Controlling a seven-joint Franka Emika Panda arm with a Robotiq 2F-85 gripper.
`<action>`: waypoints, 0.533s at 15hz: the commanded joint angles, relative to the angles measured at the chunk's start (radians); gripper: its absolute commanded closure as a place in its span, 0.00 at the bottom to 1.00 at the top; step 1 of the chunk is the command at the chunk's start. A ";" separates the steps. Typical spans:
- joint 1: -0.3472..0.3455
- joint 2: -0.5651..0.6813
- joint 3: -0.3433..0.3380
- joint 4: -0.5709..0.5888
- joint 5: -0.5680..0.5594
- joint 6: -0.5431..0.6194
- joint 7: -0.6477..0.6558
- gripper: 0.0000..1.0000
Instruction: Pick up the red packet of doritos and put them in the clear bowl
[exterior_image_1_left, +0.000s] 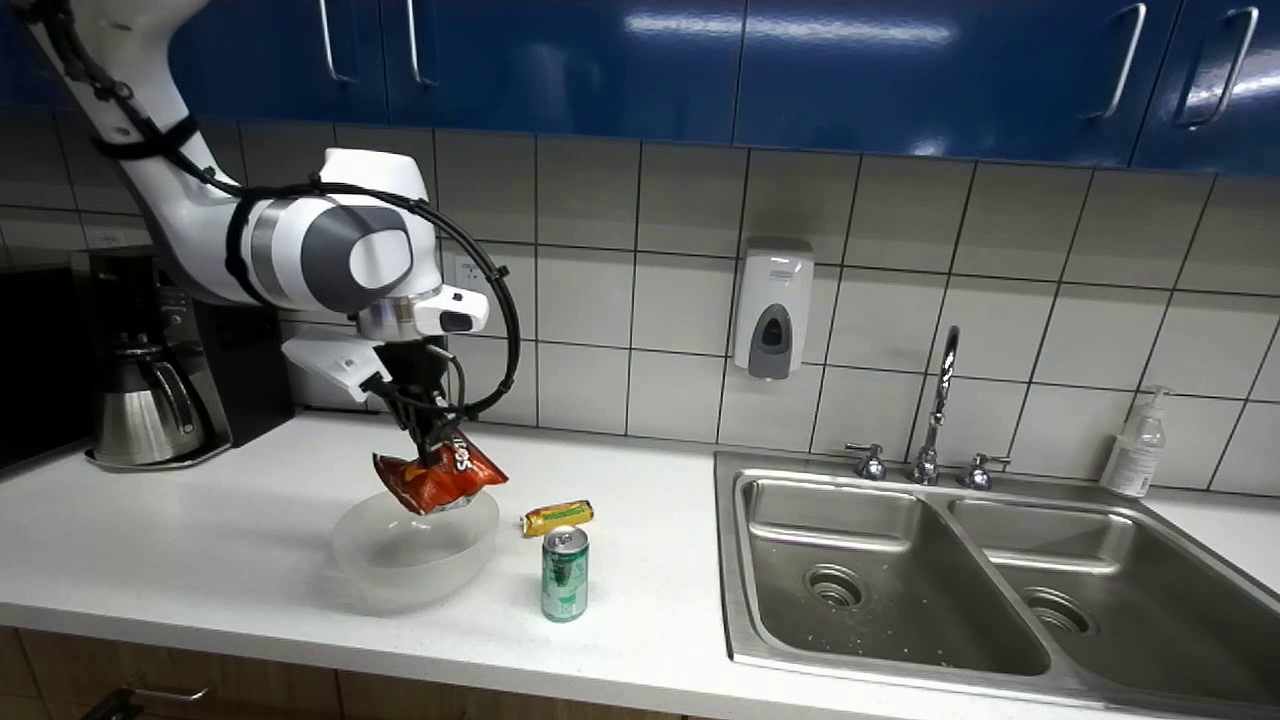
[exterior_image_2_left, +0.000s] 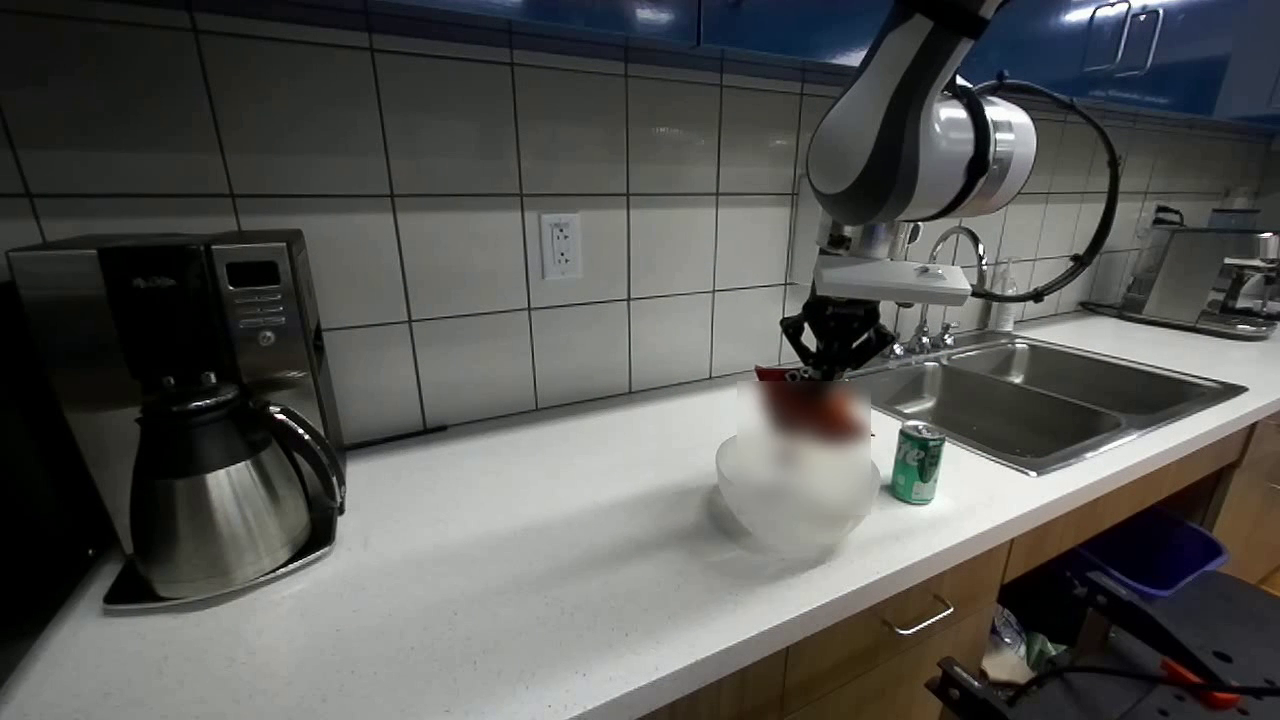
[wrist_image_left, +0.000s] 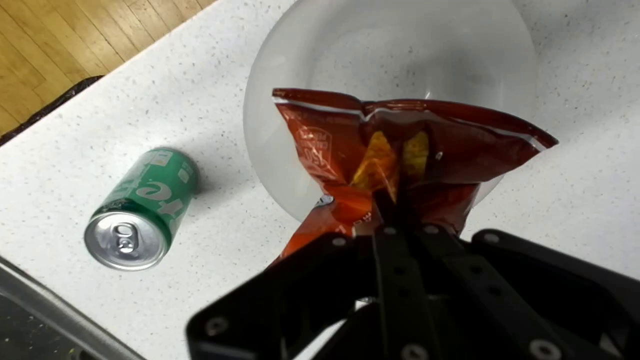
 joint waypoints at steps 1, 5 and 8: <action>-0.023 -0.036 0.036 -0.042 0.036 -0.004 -0.055 1.00; -0.024 -0.036 0.042 -0.058 0.031 -0.006 -0.058 0.72; -0.025 -0.046 0.042 -0.059 0.029 -0.012 -0.061 0.51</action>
